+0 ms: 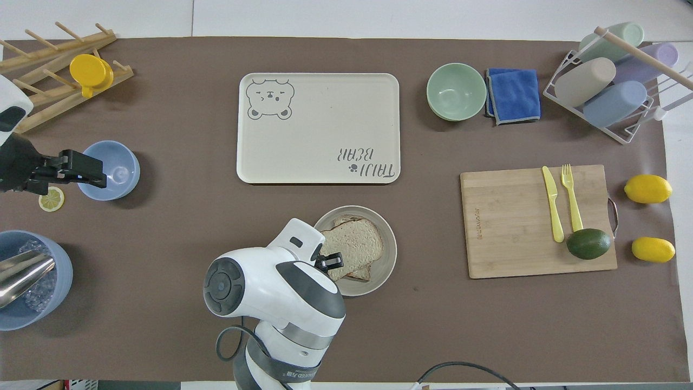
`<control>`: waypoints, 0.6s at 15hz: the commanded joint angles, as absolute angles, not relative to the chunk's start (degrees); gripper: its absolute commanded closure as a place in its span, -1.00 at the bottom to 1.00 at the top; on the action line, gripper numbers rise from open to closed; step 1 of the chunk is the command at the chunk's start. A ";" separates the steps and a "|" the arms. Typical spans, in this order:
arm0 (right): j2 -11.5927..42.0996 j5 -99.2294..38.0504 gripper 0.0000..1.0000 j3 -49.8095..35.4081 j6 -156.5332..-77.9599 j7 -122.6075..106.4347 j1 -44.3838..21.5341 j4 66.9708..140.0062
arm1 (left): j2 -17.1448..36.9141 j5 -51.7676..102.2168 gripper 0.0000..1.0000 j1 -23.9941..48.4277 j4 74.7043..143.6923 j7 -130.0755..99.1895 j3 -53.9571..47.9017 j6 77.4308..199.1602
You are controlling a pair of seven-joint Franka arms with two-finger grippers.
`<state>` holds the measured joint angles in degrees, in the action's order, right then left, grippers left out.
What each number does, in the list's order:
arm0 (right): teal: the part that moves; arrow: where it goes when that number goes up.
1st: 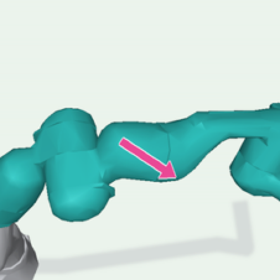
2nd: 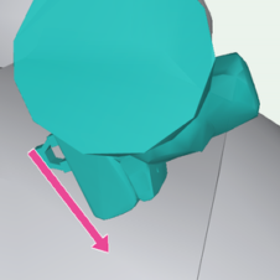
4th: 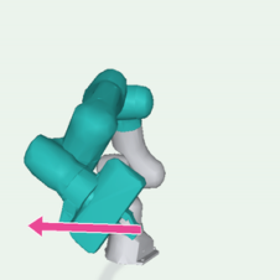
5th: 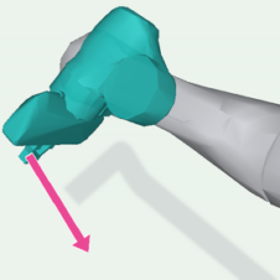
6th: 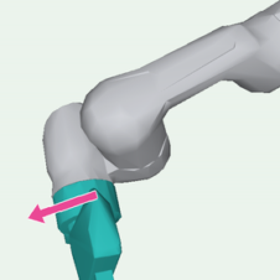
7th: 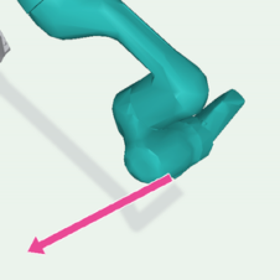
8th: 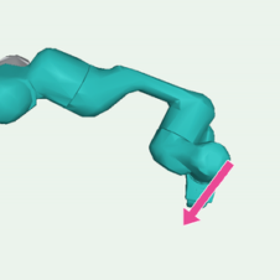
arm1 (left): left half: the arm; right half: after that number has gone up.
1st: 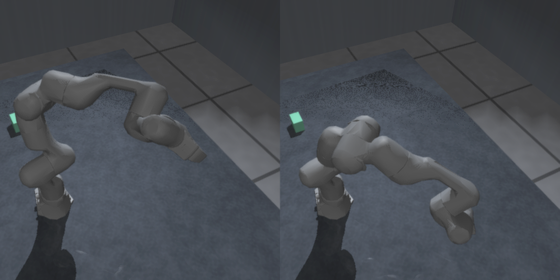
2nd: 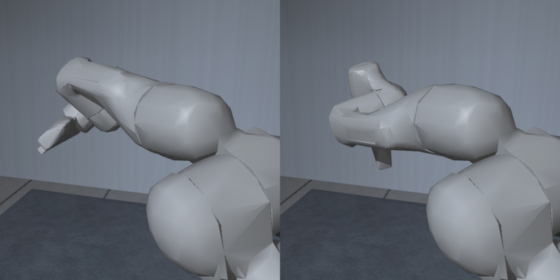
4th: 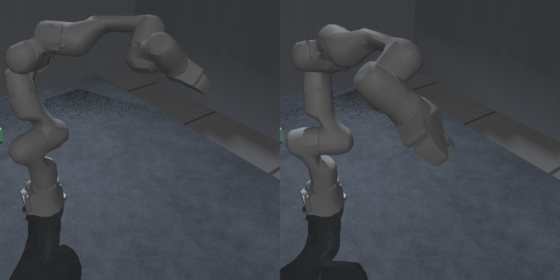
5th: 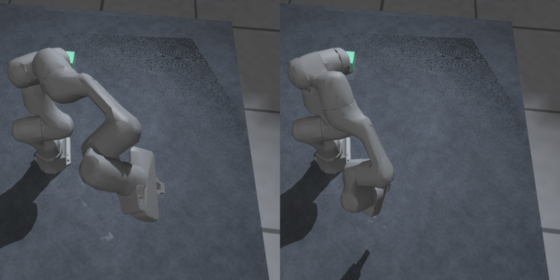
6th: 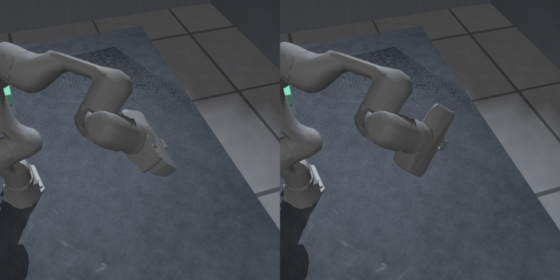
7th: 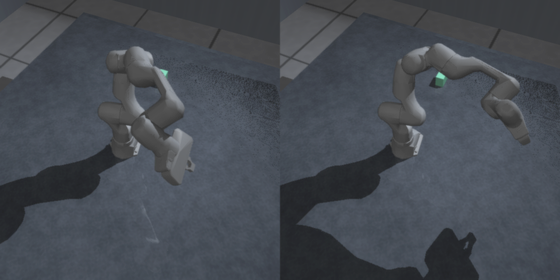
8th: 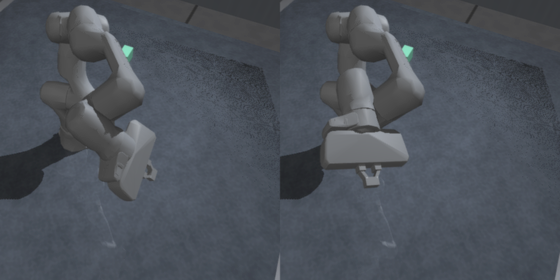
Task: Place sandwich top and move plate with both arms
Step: 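Carry the bread slice over the egg and lower it onto the plate, then open the right gripper and withdraw it while the left gripper reaches forward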
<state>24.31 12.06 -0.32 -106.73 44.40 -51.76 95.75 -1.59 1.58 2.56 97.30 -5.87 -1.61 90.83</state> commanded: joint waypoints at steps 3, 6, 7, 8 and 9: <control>20.84 10.81 -1.00 -0.44 -108.19 42.99 -46.17 95.80 | -2.37 0.62 -1.00 2.02 97.21 -5.62 -2.02 89.91; 14.44 7.06 -1.00 -0.53 -107.14 35.35 -33.35 95.89 | -2.37 0.62 -1.00 2.02 97.21 -5.62 -2.02 89.91; 12.50 5.73 -1.00 -0.44 -106.53 34.20 -30.27 95.89 | -2.37 0.62 -1.00 2.11 97.21 -5.62 -2.02 89.91; 10.91 5.36 -1.00 -0.53 -104.26 32.36 -26.23 95.80 | -2.37 0.62 -1.00 2.02 97.21 -5.62 -2.02 89.91; 9.77 4.84 -1.00 -0.61 -102.32 29.99 -23.41 95.45 | -2.37 0.62 -1.00 2.02 97.21 -5.62 -2.02 89.91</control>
<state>13.37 7.17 0.54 -104.98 33.02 -28.50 94.30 -1.59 1.58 2.56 97.30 -5.87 -1.61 90.83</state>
